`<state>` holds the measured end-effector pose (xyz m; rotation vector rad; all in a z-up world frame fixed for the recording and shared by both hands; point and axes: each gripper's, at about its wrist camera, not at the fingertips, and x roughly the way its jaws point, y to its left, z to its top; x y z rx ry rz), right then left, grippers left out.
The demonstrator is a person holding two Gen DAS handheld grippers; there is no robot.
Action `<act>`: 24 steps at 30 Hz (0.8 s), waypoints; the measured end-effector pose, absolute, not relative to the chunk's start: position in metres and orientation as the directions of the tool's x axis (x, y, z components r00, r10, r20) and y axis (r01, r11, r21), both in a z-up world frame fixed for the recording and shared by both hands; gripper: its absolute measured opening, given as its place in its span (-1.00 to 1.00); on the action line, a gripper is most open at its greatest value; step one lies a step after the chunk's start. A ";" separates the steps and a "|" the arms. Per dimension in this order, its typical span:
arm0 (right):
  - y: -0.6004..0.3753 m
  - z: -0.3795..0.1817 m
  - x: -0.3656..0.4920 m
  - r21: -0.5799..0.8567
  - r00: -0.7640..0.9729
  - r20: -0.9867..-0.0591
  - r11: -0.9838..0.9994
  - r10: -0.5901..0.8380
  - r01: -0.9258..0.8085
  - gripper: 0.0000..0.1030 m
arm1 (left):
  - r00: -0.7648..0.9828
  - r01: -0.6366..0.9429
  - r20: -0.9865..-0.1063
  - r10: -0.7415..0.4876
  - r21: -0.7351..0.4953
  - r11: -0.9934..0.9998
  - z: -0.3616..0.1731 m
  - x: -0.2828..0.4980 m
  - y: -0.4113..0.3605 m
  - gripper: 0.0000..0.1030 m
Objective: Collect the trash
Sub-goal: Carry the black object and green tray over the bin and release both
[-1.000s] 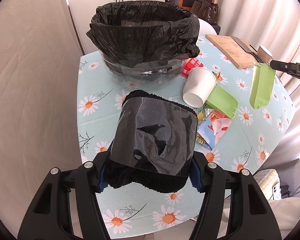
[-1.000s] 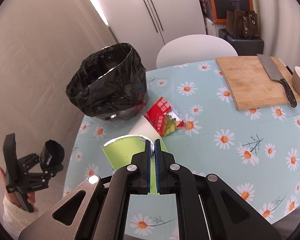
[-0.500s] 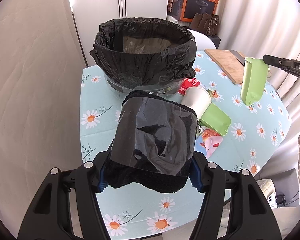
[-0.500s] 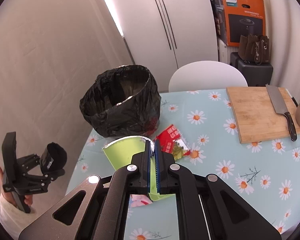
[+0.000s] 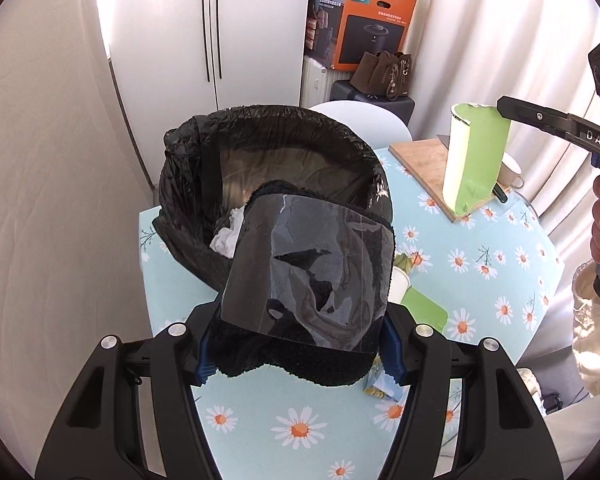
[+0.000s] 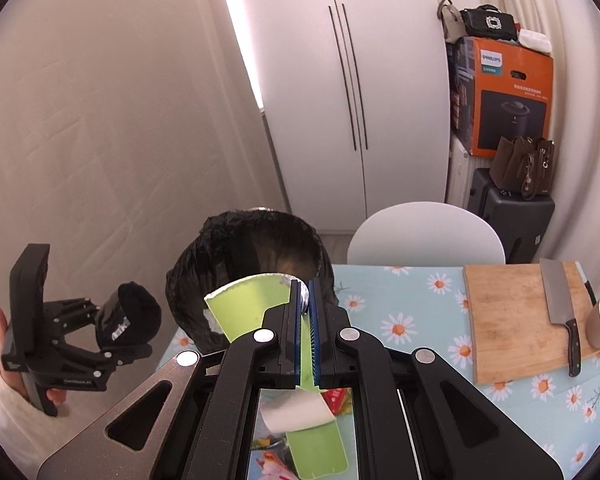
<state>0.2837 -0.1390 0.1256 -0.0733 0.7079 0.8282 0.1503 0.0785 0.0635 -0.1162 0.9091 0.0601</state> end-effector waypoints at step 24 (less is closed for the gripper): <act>-0.074 0.102 0.342 0.270 0.392 -0.624 0.657 0.676 -0.704 0.49 | 0.639 -0.124 -0.769 -0.031 -0.142 0.982 0.037 0.190 0.115 0.88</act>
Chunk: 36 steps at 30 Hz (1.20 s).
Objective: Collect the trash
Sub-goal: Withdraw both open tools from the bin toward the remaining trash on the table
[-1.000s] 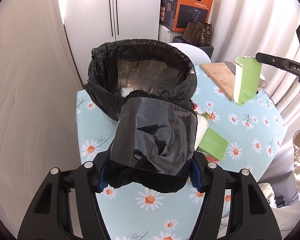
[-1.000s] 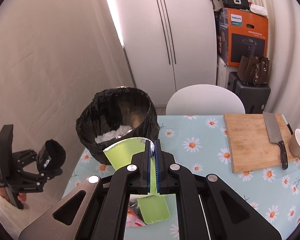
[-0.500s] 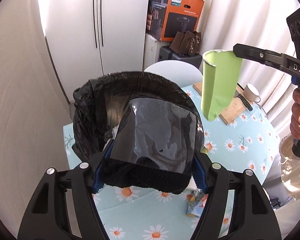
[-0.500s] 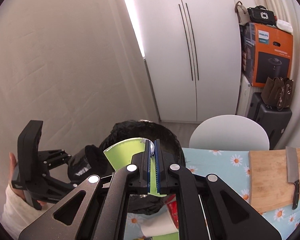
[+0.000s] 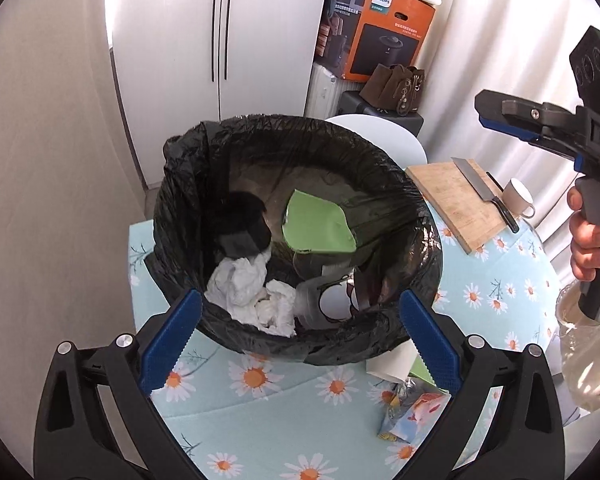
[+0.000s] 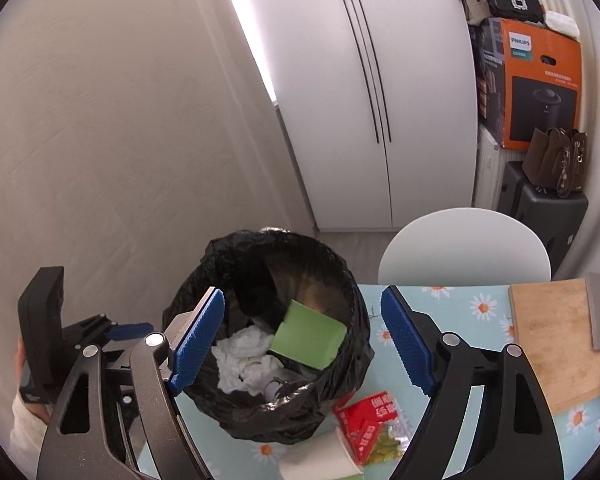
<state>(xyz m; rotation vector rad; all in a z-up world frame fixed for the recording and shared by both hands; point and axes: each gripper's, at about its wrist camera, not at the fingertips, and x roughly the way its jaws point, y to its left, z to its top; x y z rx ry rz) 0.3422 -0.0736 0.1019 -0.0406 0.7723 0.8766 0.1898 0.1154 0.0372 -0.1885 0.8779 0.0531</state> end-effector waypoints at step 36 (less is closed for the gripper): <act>-0.180 -0.033 0.262 0.157 0.254 -0.854 0.690 0.454 -0.706 0.66 | 0.507 -0.017 -0.861 -0.044 -0.061 0.998 -0.079 0.108 -0.025 0.88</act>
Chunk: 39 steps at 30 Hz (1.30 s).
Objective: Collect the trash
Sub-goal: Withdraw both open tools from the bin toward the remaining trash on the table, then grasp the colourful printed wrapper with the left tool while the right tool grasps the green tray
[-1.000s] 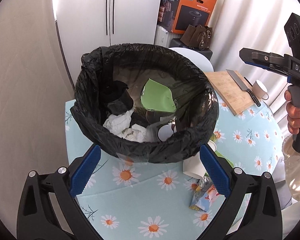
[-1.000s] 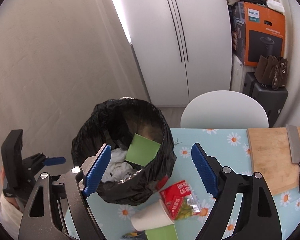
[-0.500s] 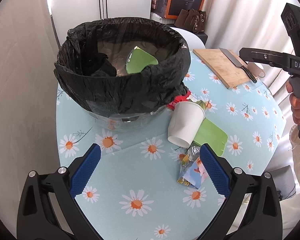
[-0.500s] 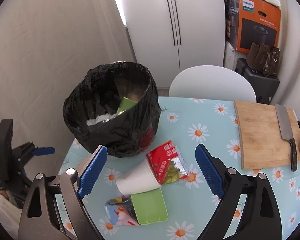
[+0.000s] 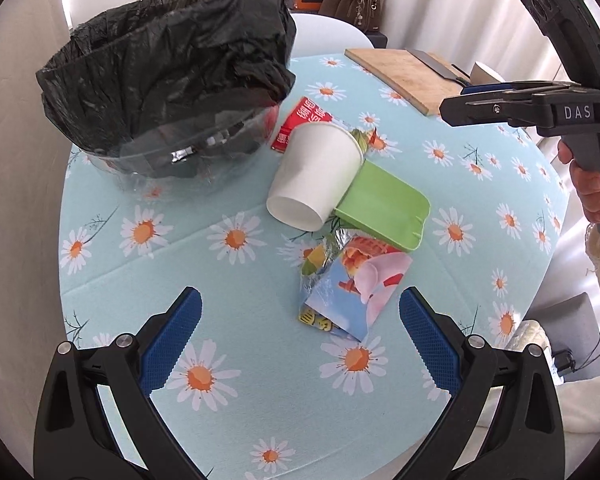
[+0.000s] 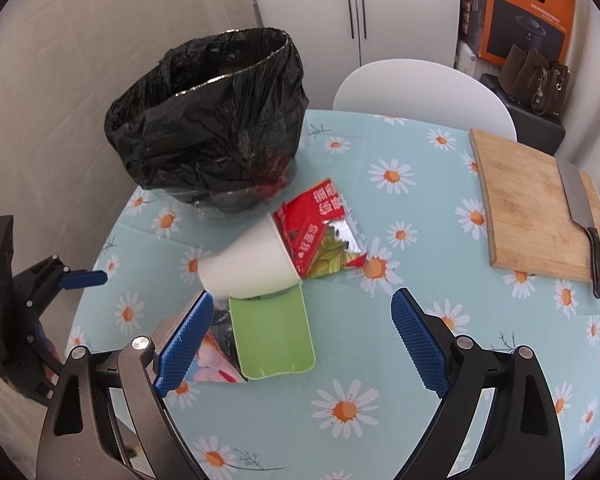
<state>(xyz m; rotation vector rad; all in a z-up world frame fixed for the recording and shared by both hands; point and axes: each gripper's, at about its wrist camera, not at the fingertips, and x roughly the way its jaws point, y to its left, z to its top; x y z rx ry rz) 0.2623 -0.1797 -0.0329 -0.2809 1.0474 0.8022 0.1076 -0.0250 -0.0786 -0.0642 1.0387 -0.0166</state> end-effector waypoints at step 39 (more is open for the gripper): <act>-0.109 -0.148 0.249 0.183 -0.064 -0.963 0.461 0.261 -0.868 0.21 | 0.526 0.058 -0.832 -0.176 -0.171 0.984 -0.137 0.105 -0.033 -0.53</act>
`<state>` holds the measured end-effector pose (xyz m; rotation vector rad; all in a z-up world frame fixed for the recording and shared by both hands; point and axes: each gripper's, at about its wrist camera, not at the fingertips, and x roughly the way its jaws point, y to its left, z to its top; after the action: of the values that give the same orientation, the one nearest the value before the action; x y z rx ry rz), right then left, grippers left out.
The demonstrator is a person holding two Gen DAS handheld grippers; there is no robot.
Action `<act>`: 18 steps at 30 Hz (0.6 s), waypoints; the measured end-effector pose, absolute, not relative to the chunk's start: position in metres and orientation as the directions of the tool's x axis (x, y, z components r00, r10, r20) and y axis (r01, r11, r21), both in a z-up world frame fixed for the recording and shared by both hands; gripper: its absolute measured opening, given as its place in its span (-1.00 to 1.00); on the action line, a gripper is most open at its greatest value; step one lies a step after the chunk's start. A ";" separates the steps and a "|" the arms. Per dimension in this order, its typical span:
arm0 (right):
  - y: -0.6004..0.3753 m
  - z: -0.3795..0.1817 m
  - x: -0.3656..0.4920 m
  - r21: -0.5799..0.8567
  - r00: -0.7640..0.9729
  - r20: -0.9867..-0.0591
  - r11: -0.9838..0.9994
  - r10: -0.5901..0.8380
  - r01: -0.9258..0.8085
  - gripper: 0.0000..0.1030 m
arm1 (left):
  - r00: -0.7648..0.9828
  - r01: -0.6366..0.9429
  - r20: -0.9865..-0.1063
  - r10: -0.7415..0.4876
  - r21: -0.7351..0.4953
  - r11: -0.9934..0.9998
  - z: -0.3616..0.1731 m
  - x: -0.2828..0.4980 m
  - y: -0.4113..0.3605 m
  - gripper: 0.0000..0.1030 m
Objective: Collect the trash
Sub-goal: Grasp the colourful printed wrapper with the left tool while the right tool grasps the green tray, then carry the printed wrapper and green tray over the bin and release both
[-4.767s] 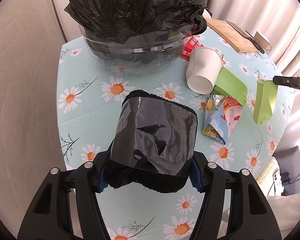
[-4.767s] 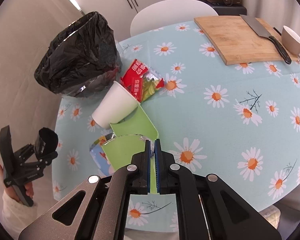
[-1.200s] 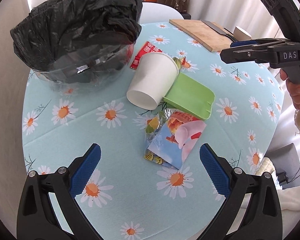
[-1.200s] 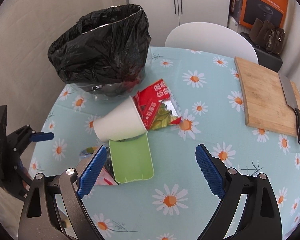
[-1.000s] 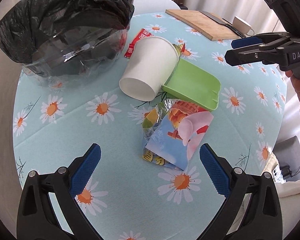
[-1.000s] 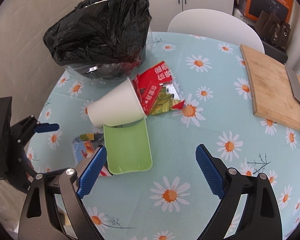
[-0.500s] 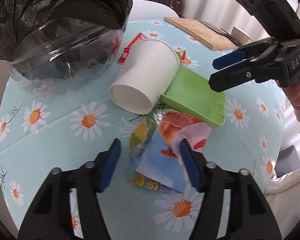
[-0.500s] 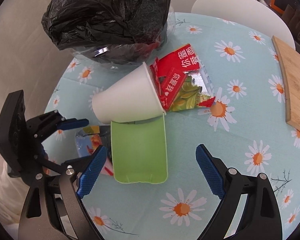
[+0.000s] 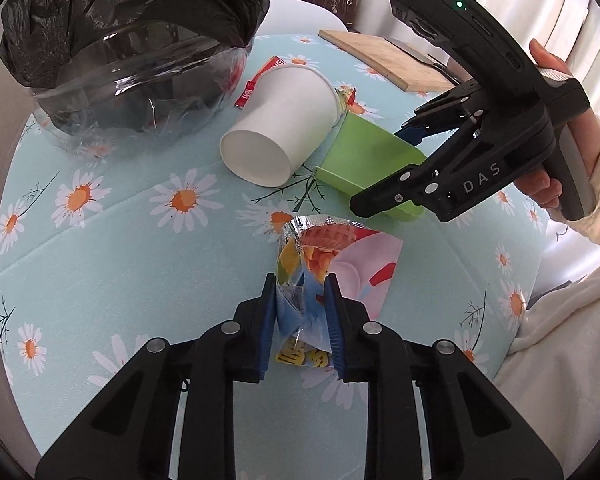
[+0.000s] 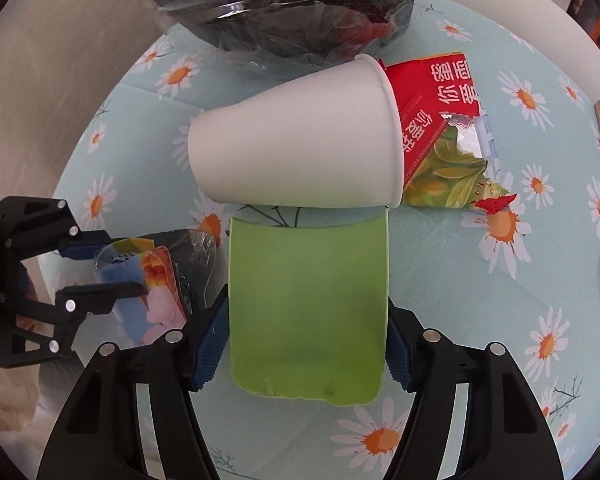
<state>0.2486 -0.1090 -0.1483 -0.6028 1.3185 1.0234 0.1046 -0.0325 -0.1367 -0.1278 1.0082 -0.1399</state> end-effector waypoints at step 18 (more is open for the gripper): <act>-0.206 -0.096 0.205 0.236 0.053 -0.920 0.656 0.388 -0.717 0.21 | 0.485 0.140 -0.873 -0.057 0.013 0.990 -0.098 0.048 -0.020 -0.62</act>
<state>0.2049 -0.2061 -0.0960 -0.3206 1.2598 0.8618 0.0475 -0.0198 -0.0978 0.0859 1.0578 -0.1203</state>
